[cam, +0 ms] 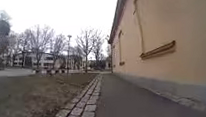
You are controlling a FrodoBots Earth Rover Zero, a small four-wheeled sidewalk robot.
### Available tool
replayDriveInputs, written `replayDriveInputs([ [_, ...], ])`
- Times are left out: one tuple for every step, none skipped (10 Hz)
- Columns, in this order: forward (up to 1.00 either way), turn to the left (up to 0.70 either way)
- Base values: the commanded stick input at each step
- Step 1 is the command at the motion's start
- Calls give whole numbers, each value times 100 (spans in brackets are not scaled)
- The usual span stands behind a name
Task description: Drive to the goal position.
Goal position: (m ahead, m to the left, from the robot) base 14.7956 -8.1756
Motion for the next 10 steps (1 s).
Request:
replayDriveInputs([
  [70, 0],
  [70, -11],
  [70, -34],
  [70, -35],
  [70, -23],
  [70, -11],
  [70, 0],
  [70, -33],
  [70, -35],
  [70, -35],
])
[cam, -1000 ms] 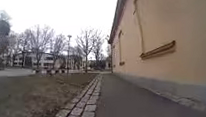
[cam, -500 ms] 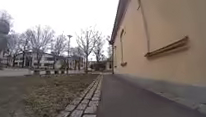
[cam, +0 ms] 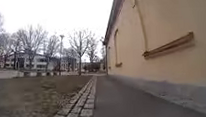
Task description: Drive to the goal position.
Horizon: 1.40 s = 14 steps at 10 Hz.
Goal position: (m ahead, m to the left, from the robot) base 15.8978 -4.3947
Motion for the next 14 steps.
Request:
replayDriveInputs([
  [70, -35],
  [70, -35],
  [70, -35],
  [70, -35],
  [70, -18],
  [70, 0],
  [70, 0],
  [70, 0],
  [70, 0],
  [70, 0],
  [70, 0],
  [70, 0],
  [70, 23],
  [70, 35],
])
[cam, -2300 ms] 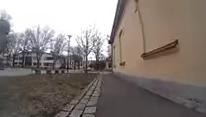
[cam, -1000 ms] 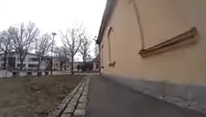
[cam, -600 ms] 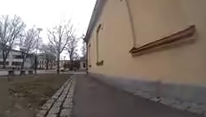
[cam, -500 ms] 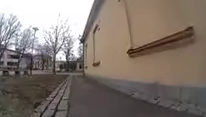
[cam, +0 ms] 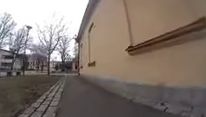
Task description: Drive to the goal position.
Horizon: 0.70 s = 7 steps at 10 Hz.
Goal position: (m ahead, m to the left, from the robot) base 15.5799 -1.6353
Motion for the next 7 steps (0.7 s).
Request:
replayDriveInputs([
  [70, 35],
  [70, 0],
  [70, 0],
  [70, 20],
  [70, 26],
  [70, 9],
  [70, 0],
])
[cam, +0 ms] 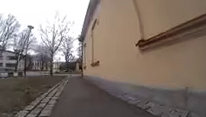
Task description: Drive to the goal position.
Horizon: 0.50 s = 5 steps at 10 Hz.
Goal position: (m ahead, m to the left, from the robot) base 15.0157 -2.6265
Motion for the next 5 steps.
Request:
replayDriveInputs([
  [70, 0],
  [70, 18],
  [70, 35],
  [70, 35],
  [70, 31],
])
